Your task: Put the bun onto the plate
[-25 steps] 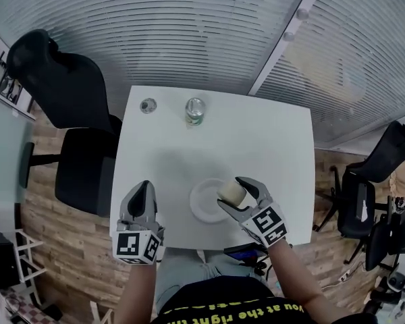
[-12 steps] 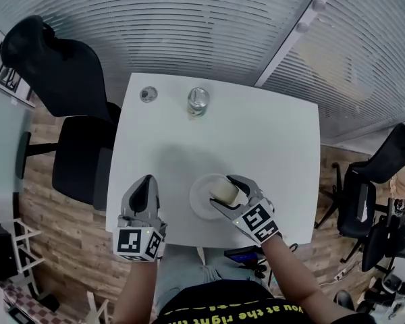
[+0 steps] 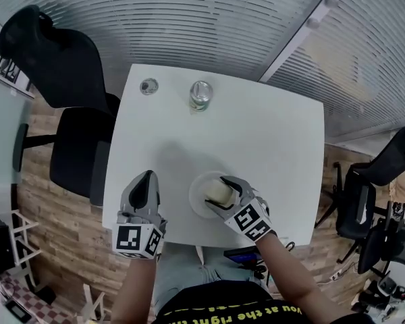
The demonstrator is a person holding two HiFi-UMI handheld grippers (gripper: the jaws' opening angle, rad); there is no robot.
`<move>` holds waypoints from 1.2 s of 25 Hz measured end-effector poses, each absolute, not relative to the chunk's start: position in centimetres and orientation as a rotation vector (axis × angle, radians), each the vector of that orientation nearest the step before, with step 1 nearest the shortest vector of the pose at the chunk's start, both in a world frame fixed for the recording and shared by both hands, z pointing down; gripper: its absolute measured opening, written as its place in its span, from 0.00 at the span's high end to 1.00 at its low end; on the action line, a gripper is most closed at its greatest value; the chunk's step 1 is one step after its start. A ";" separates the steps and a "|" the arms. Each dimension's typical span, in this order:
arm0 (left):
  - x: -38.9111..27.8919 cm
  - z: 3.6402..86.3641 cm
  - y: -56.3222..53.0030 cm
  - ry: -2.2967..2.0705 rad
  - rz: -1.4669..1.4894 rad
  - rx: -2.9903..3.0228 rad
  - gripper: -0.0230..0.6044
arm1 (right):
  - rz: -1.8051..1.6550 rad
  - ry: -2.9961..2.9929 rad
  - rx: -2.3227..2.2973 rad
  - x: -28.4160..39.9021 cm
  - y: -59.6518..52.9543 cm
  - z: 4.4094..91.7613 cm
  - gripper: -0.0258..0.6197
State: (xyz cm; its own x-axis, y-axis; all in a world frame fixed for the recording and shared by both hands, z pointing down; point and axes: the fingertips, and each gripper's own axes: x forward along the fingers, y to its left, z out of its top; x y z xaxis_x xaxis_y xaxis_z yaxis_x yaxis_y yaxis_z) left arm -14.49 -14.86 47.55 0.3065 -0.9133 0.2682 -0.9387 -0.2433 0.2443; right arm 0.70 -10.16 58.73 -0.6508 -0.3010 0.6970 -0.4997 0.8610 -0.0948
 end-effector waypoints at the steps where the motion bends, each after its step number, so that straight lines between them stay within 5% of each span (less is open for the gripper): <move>1: -14.4 47.7 -14.9 -1.659 0.103 2.223 0.96 | 0.362 -2.319 0.568 0.6 -10.0 58.9 0.44; 30: -14.6 49.4 -14.8 -1.637 0.155 2.206 0.96 | 0.314 -2.257 0.487 -0.4 -8.7 62.3 0.44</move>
